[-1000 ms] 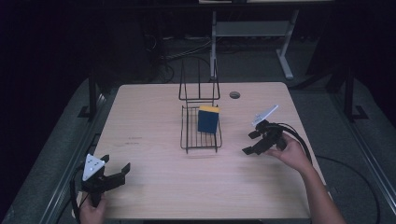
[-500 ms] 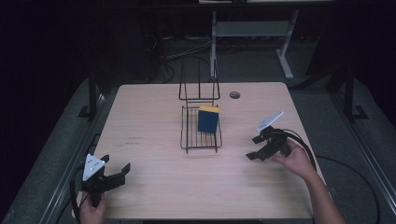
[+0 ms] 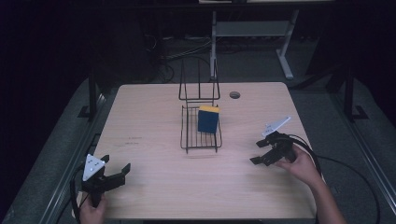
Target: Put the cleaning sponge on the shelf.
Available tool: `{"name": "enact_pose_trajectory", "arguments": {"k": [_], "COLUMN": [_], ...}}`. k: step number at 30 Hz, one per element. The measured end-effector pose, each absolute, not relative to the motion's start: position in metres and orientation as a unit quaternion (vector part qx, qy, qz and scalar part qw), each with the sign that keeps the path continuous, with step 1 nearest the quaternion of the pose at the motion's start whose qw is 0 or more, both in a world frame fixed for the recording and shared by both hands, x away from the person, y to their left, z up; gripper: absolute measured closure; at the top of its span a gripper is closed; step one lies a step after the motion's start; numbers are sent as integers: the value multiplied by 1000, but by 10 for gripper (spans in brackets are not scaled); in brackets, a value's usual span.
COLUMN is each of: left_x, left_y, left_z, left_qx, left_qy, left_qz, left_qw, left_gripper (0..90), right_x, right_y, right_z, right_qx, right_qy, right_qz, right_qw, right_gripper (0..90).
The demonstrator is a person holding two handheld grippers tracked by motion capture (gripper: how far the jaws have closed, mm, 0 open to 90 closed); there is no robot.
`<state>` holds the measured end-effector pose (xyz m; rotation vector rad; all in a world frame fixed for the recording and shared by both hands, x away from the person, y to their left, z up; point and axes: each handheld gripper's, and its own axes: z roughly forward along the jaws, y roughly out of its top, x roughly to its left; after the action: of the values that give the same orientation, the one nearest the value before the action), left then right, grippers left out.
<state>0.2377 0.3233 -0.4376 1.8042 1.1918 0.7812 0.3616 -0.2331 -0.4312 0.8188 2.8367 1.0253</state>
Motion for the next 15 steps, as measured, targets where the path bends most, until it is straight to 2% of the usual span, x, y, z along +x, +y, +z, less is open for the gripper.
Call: {"name": "enact_pose_trajectory", "arguments": {"k": [15], "left_x": [237], "left_y": [323], "left_z": [-438], "left_qx": [715], "left_qy": [474], "left_qz": [310], "left_qw": [411], "left_gripper": [141], "right_x": [345], "right_y": [-243], "right_z": [-436], "right_qx": [265], "right_qy": [905], "right_qz": [333], "right_qw": [11], "right_gripper": [178]}}
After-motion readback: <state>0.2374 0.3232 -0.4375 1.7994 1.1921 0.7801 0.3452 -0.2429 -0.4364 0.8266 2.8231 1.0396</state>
